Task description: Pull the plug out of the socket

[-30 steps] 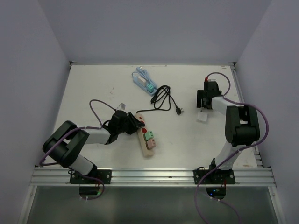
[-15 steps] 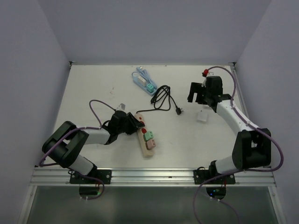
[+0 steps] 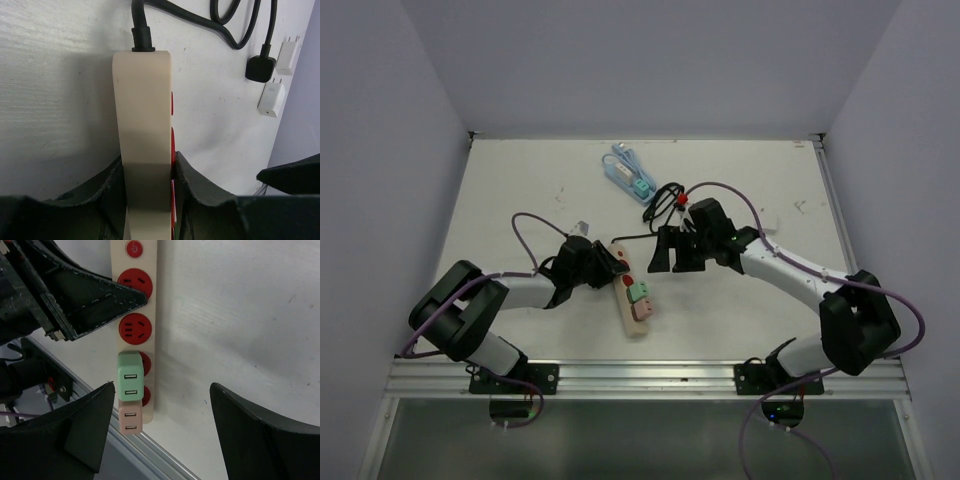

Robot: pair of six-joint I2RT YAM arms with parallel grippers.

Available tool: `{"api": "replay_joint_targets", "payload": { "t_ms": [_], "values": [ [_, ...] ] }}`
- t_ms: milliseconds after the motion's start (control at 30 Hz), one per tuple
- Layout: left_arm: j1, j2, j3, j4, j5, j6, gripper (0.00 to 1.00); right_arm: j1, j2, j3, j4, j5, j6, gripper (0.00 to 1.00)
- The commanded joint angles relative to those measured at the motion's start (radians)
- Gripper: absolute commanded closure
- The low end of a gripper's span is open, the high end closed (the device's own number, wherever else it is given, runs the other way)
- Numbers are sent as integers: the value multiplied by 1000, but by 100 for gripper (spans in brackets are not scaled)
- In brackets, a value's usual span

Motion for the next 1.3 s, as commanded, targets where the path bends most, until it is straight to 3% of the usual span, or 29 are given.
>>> {"api": "replay_joint_targets", "payload": {
  "t_ms": [0, 133, 600, 633, 733, 833, 900, 967, 1133, 1167, 1267],
  "values": [
    [8, 18, -31, -214, -68, 74, 100, 17, 13, -34, 72, -98, 75, 21],
    [8, 18, -25, -218, -71, 70, 100, 56, 50, -38, 110, -166, 78, 25],
    [9, 24, 1, -211, -57, 36, 100, 136, 157, -64, 243, -170, 149, 38],
    [9, 23, 4, -211, -55, 38, 100, 139, 166, -67, 253, -167, 147, 51],
    [8, 21, 4, -212, -55, 36, 100, 139, 171, -67, 254, -167, 144, 59],
    [8, 15, 1, -215, -58, 31, 100, 139, 179, -70, 251, -164, 136, 81],
    [8, 9, -2, -215, -57, 27, 99, 139, 185, -69, 253, -163, 127, 89],
    [8, -3, -7, -217, -51, 25, 89, 139, 190, -67, 247, -158, 115, 100],
    [8, -51, -7, -247, -57, 24, 68, 139, 200, -38, 207, -152, 80, 100],
    [8, -60, -7, -257, -61, 25, 56, 139, 205, -32, 198, -152, 63, 100],
    [8, -80, -7, -266, -54, 31, 41, 139, 211, -15, 182, -149, 44, 100]
  ]
}}
